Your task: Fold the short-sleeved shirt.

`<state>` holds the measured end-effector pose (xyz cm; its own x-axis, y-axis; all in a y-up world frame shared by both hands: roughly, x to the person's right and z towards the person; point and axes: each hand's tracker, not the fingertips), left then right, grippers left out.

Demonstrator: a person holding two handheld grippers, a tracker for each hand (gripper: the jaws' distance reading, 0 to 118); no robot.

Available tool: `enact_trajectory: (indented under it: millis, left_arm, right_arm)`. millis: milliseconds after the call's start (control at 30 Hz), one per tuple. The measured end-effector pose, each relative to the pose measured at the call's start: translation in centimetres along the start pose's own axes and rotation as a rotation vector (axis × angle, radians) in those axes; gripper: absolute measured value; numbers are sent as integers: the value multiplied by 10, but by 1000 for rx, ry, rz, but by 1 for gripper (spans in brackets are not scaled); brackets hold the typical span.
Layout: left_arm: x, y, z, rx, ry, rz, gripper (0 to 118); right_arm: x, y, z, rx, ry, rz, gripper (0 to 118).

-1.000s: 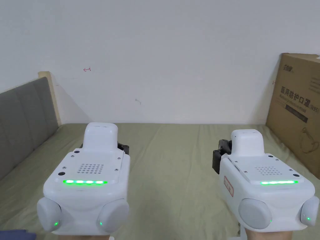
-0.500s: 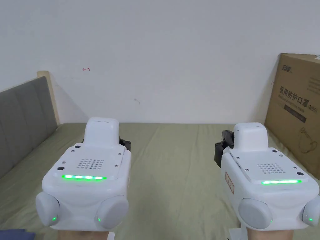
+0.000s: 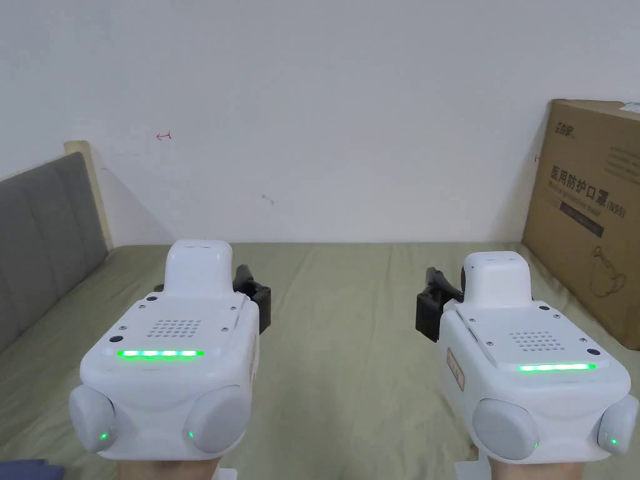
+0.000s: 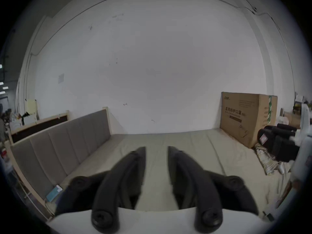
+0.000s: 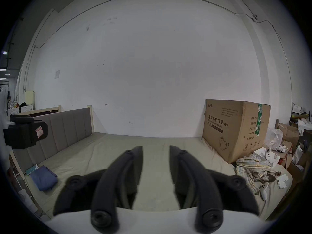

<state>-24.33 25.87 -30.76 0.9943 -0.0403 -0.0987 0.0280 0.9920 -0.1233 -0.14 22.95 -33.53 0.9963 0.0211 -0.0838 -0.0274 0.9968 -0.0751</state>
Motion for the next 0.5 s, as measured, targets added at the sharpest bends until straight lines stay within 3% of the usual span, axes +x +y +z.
enact_trajectory:
  millis: [33, 67, 133, 167, 267, 500]
  left_arm:
    - [-1, 0, -1, -2, -14, 13, 59]
    - [-1, 0, -2, -17, -33, 23, 76]
    - [-2, -1, -2, -22, -59, 56, 104]
    - [-3, -2, -2, -13, -80, 69, 109]
    - [-1, -5, 2, 27, -94, 58, 110]
    - [0, -4, -2, 12, -73, 34, 110]
  right_arm:
    - [1, -1, -1, 0, -2, -1, 61]
    - [2, -2, -1, 2, -5, -3, 70]
    - [3, -3, -1, 11, -12, -9, 73]
    - [3, -2, 0, 11, -18, -14, 75]
    - [5, -3, -1, 9, -20, -27, 81]
    - [7, -5, 0, 2, -26, -28, 81]
